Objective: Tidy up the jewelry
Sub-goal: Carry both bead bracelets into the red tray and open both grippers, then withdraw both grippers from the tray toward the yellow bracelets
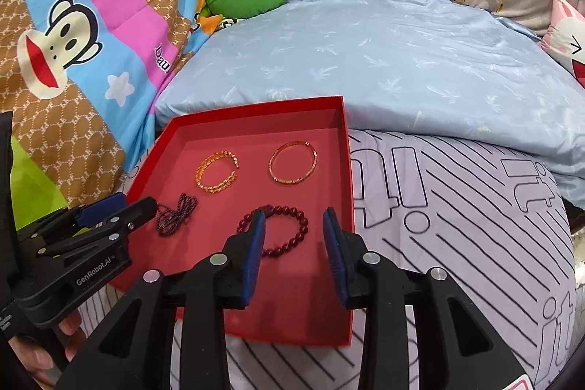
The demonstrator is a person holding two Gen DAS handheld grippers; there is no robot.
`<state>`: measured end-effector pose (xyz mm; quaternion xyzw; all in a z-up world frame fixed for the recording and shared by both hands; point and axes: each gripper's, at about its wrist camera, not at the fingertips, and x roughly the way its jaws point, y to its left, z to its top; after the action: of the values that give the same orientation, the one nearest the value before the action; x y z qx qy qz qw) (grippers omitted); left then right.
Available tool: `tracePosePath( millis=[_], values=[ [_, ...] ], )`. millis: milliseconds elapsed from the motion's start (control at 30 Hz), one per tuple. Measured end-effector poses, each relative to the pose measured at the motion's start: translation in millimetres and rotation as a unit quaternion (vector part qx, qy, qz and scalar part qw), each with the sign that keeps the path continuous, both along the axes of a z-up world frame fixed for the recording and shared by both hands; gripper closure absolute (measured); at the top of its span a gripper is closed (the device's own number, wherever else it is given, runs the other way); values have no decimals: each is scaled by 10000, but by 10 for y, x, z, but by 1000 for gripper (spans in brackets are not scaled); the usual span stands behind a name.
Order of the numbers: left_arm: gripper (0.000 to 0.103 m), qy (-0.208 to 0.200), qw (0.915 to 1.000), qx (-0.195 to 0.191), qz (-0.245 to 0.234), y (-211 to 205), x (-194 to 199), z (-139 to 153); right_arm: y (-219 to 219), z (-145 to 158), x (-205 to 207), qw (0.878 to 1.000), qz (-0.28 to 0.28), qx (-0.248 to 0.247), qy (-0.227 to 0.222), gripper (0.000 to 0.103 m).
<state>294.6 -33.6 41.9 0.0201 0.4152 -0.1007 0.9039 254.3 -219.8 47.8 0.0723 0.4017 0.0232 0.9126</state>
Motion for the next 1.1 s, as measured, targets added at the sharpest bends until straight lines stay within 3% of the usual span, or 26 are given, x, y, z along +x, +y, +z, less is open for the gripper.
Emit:
tracePosePath(
  millis=[467, 1100],
  values=[
    [60, 2, 9998, -131, 146, 284, -858, 110, 61, 20, -988, 9999, 83, 26, 58, 66],
    [59, 664, 9973, -177, -272, 244, -2055, -410, 102, -459, -2058, 9981, 30, -116, 599, 66]
  ],
)
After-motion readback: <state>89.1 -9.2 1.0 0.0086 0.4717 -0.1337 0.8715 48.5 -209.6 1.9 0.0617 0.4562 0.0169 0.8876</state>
